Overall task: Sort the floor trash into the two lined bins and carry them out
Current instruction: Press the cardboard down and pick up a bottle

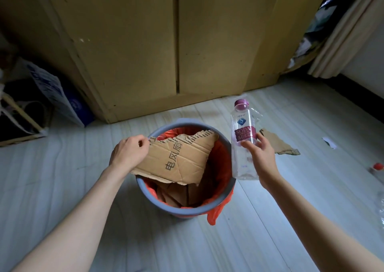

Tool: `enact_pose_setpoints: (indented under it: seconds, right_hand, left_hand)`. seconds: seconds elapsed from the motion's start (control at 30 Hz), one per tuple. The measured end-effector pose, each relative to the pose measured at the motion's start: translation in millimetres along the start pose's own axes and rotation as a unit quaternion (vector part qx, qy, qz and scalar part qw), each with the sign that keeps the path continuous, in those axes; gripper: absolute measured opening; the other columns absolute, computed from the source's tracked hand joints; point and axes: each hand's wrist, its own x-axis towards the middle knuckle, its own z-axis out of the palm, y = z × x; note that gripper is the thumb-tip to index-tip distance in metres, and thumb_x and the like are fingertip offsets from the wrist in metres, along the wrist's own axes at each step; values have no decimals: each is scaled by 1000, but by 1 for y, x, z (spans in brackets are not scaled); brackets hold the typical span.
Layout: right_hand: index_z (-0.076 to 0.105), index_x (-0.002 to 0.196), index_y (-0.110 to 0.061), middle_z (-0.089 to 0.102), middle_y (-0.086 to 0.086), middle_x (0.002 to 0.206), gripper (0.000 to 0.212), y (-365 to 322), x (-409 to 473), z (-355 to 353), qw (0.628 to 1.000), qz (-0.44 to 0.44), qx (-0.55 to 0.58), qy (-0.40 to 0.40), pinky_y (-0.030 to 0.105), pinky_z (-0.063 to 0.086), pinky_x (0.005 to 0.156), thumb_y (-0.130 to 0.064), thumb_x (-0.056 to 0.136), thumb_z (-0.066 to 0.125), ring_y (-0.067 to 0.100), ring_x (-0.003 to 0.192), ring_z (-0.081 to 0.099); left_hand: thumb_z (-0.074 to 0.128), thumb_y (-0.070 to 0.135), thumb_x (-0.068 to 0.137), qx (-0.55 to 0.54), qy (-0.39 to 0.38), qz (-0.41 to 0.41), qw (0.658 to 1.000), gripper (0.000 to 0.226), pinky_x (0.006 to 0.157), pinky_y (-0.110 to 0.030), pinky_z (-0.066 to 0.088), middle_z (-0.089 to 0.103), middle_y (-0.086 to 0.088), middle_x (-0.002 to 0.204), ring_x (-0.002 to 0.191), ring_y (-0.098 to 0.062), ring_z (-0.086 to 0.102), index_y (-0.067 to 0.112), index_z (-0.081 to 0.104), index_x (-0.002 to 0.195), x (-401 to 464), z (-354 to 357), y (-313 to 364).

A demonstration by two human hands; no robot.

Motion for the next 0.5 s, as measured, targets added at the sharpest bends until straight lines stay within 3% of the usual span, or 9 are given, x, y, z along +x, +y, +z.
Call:
enact_pose_setpoints:
  seconds: [0.13, 0.27, 0.4, 0.5]
  right_hand:
    - [54, 123, -19, 61, 9, 115, 42, 4, -2, -2, 1000, 10, -11, -4, 29, 43, 73, -17, 82, 64, 21, 96, 57]
    - [54, 125, -17, 61, 6, 110, 62, -2, -5, 2, 1000, 3, -18, -14, 27, 43, 72, -31, 64, 61, 19, 91, 58]
    - [53, 126, -16, 60, 6, 109, 60, -3, -6, 3, 999, -15, -30, -32, 22, 40, 63, -30, 68, 62, 7, 82, 55]
    - [53, 127, -17, 60, 7, 111, 48, -1, -3, 2, 999, -16, -25, -33, 24, 41, 64, -20, 80, 65, 9, 84, 56]
  left_hand:
    - [23, 50, 97, 114, -2, 69, 991, 48, 83, -36, 41, 61, -10, 101, 97, -28, 55, 17, 58, 100, -8, 3, -3]
    - [39, 45, 95, 226, 34, 177, 957, 34, 81, -36, 38, 54, -8, 98, 96, -26, 52, 15, 53, 104, -14, 14, -5]
    - [53, 36, 90, 242, 48, 243, 938, 23, 75, -38, 39, 53, -8, 91, 86, -28, 52, 14, 56, 95, -15, 29, 2]
    - [70, 32, 78, 284, 66, 278, 915, 23, 66, -37, 44, 55, -7, 80, 73, -26, 55, 12, 58, 82, -12, 33, 6]
